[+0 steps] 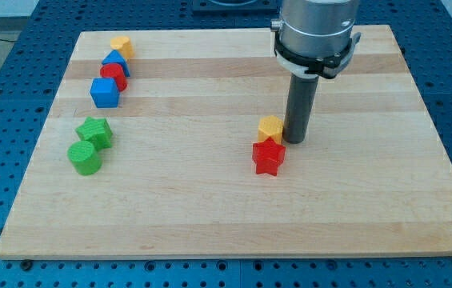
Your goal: Slide your hand to the left of the triangle
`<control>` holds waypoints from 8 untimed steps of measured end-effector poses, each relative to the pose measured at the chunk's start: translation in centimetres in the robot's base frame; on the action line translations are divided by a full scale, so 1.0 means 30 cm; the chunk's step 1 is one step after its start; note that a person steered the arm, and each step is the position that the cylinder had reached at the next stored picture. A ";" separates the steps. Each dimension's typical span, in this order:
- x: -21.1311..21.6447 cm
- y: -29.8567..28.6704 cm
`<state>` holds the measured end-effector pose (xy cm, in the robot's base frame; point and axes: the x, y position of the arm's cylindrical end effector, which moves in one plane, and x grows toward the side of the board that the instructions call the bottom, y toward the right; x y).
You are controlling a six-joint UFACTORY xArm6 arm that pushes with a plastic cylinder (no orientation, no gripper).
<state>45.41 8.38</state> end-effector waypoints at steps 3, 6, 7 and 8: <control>-0.215 0.085; -0.656 -0.273; -0.746 -0.604; -0.854 -0.889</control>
<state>19.81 -18.30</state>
